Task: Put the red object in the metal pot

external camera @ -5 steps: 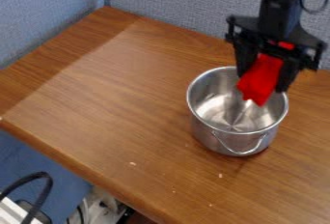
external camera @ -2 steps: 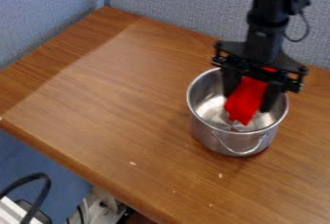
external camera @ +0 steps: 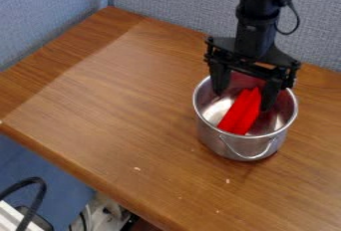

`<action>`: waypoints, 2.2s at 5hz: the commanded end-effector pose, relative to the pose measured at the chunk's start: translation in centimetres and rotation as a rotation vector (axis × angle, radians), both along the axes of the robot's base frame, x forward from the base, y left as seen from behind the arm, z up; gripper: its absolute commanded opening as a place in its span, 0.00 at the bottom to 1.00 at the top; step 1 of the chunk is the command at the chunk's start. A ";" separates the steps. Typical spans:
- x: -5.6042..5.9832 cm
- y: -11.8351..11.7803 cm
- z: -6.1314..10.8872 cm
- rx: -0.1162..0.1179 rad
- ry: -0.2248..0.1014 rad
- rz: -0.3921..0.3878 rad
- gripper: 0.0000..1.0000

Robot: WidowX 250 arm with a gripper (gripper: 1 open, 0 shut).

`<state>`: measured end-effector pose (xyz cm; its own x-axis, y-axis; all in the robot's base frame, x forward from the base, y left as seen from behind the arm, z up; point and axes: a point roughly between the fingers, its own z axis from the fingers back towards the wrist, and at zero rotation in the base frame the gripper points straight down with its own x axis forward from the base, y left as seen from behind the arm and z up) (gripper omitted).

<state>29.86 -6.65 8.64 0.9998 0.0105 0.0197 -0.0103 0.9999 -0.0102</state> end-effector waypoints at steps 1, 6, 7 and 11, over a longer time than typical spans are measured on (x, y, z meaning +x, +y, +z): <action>0.9 0.3 2.3 -0.013 -0.063 0.038 1.00; 0.1 2.4 4.9 -0.012 -0.090 0.176 1.00; 0.4 2.1 5.1 -0.025 -0.097 0.186 1.00; -2.7 0.9 5.7 -0.046 -0.141 0.071 1.00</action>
